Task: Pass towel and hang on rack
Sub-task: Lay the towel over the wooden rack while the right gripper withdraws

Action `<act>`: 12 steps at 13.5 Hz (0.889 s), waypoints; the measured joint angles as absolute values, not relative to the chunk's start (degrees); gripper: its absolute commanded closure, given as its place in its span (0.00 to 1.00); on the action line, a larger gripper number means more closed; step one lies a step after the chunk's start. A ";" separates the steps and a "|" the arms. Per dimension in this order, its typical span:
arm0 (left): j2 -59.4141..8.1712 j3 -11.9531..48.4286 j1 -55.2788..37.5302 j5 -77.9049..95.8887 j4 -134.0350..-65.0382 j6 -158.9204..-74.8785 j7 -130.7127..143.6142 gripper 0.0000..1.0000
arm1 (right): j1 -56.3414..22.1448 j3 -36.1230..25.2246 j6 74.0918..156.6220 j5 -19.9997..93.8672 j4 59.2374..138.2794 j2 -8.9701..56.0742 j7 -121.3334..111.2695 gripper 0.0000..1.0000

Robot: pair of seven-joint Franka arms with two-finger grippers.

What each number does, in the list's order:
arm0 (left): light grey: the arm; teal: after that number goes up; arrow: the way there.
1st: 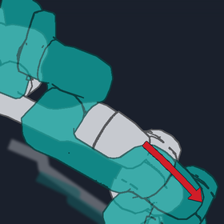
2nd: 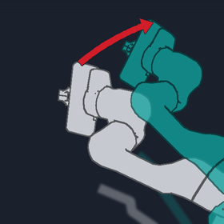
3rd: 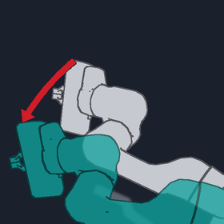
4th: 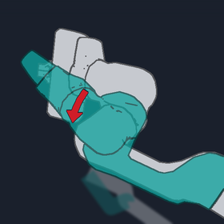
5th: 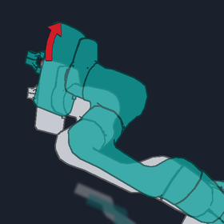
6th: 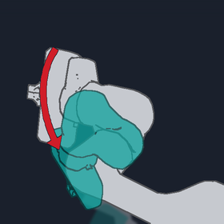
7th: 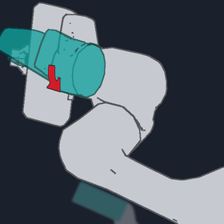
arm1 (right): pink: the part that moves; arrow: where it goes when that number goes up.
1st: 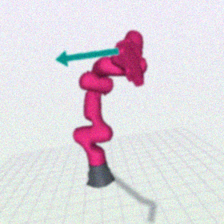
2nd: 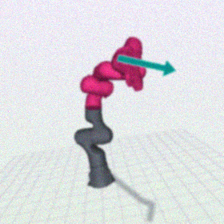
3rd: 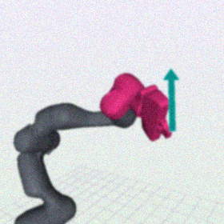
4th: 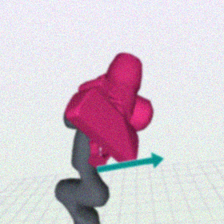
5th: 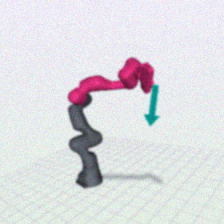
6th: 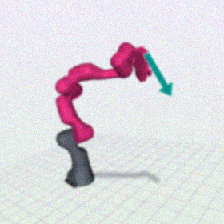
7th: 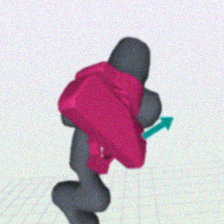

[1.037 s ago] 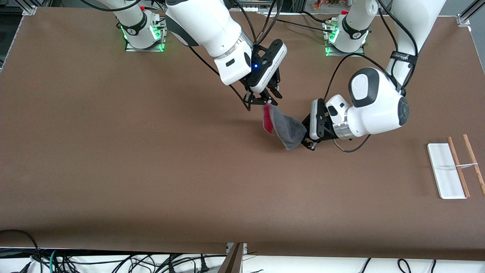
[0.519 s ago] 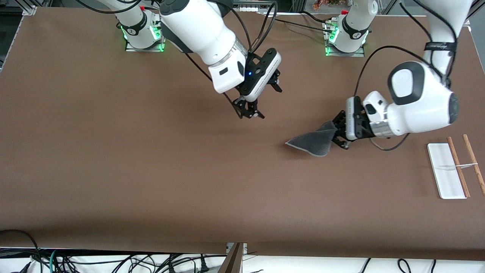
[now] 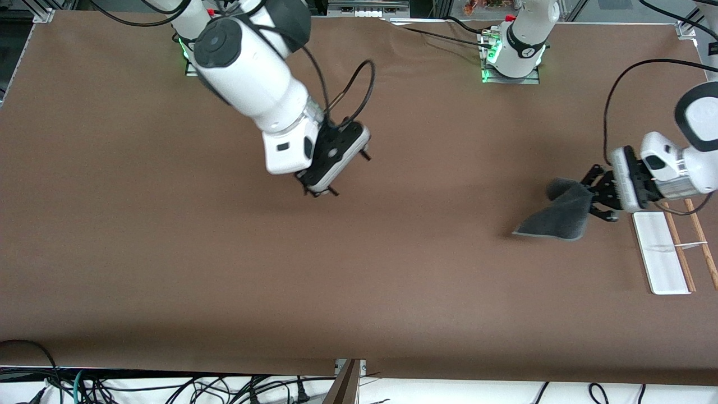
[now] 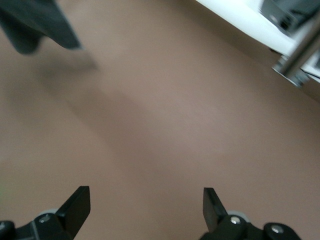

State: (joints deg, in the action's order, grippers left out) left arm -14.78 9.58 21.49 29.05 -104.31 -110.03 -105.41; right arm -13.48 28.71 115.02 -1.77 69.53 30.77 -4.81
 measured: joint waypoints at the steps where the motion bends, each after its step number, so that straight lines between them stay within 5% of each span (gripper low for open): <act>1: -15.96 7.11 21.76 29.05 -103.23 -108.88 -107.22 1.00 | -13.11 25.87 112.58 -1.76 69.49 30.07 -4.81 0.00; 5: -25.23 0.53 23.79 27.92 -90.77 -101.62 -114.87 1.00 | -10.33 16.85 105.84 -1.69 70.34 26.98 -4.84 0.00; 12: -37.00 -0.22 29.19 24.13 -72.37 -97.91 -122.00 1.00 | -3.14 4.49 96.90 -1.69 74.15 18.41 -4.86 0.00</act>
State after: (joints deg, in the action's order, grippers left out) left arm -37.00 -0.22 29.19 24.13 -72.37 -97.91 -122.00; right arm -3.14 4.49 96.90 -1.69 74.15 18.41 -4.86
